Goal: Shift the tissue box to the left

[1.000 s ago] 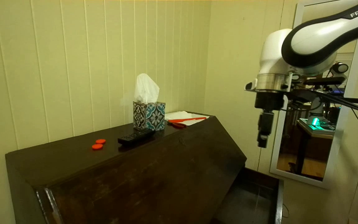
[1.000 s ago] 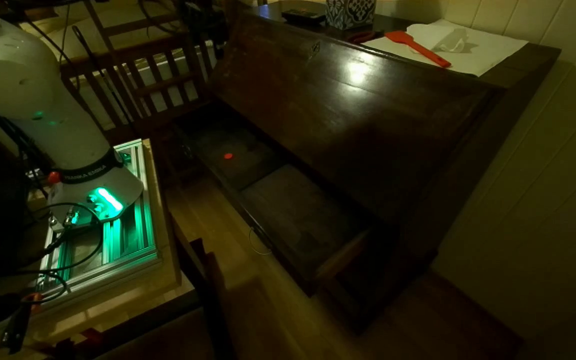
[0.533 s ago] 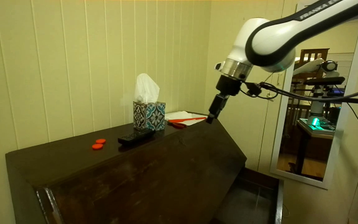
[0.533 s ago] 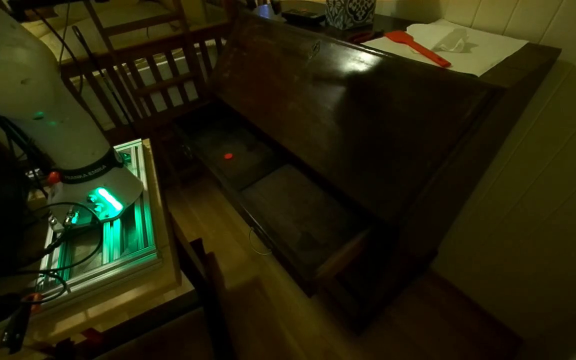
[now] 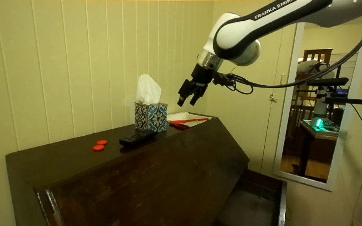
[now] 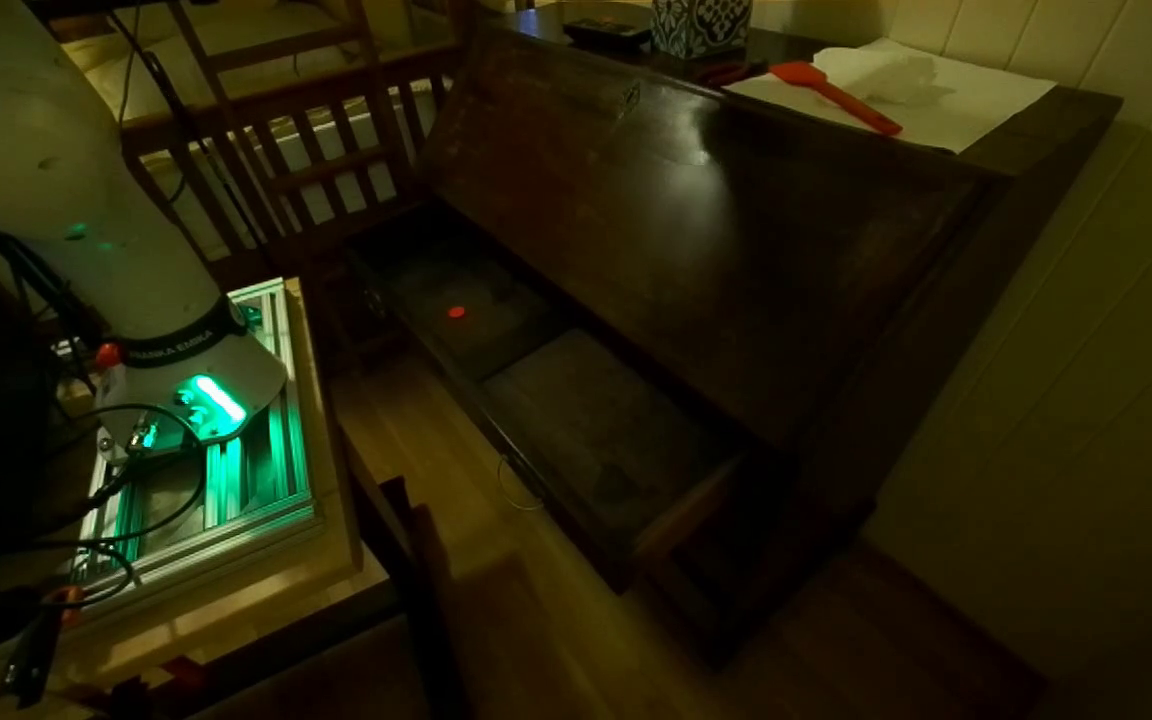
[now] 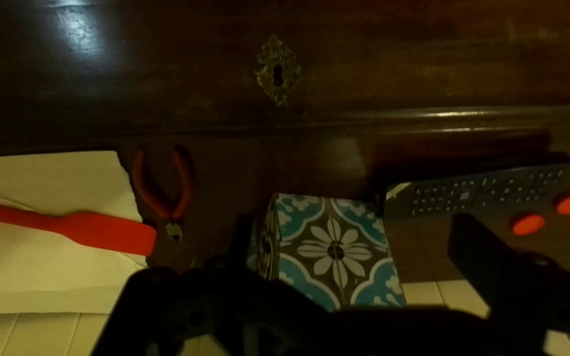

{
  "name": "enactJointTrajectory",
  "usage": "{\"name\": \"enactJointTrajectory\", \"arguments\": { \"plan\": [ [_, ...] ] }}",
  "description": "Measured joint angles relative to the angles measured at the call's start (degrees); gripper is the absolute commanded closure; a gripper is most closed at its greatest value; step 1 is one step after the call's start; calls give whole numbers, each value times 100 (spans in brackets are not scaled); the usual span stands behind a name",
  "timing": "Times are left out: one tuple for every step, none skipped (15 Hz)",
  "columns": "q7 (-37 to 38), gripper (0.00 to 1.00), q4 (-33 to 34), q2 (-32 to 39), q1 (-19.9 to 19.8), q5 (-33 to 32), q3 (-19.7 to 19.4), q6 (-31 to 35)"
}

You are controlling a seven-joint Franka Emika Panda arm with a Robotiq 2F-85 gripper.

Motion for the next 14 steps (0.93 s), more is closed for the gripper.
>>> {"name": "enactJointTrajectory", "arguments": {
  "plan": [
    [81, 0, 168, 99, 0, 0, 9, -65],
    [119, 0, 256, 158, -1, 0, 10, -98],
    [138, 0, 301, 190, -5, 0, 10, -116],
    [146, 0, 316, 205, -9, 0, 10, -120],
    [150, 0, 316, 210, -12, 0, 10, -120],
    [152, 0, 316, 212, -13, 0, 10, -120],
    [153, 0, 315, 211, -14, 0, 10, -120],
    [156, 0, 318, 218, -14, -31, 10, -51],
    [189, 0, 353, 245, -14, -95, 16, 61],
    [225, 0, 449, 305, -14, -151, 32, 153],
    [266, 0, 588, 394, -14, -201, 56, 207],
    [342, 0, 752, 510, -12, -297, 80, 238],
    [458, 0, 932, 654, -9, -414, 102, 261],
    [571, 0, 1099, 799, -5, -545, 109, 308]
  ]
}}
